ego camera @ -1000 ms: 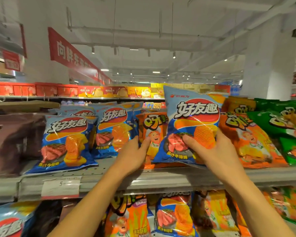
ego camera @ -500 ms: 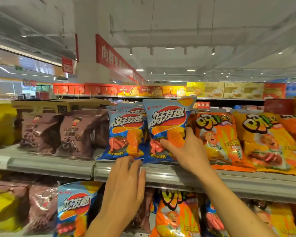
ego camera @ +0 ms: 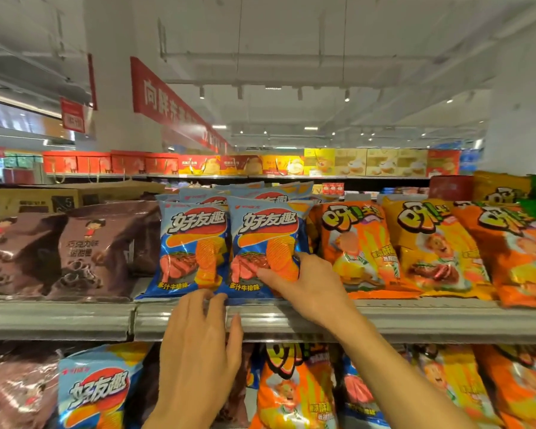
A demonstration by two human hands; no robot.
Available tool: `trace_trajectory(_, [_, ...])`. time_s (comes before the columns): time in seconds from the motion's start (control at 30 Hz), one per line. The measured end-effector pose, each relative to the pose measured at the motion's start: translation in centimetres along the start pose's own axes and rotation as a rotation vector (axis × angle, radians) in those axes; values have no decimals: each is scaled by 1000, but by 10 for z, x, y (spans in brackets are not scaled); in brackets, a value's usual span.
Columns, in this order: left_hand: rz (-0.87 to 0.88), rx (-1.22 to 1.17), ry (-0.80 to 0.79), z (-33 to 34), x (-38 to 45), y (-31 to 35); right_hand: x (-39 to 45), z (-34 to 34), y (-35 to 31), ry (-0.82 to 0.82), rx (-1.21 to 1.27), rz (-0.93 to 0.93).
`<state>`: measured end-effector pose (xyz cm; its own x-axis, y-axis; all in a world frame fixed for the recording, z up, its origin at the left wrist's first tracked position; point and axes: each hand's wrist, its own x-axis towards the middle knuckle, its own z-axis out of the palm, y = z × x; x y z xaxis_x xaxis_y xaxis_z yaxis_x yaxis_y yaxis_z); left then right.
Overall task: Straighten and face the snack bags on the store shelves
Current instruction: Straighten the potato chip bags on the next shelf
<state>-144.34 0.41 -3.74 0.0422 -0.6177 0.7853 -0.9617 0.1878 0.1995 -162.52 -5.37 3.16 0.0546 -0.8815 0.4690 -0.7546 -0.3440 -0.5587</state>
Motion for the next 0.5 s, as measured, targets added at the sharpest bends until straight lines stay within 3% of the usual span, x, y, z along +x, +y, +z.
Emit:
trace_trajectory(0.1, [-88,-80,77,8,3,16,-14,-13,15,119,117,-77])
trace_trajectory(0.27, [54,-392,177,20,10,76,-35,-61,66,282,486,-17])
trace_trajectory(0.5, [136,-591,108,46,22,203,-57,-156,171,511,402,59])
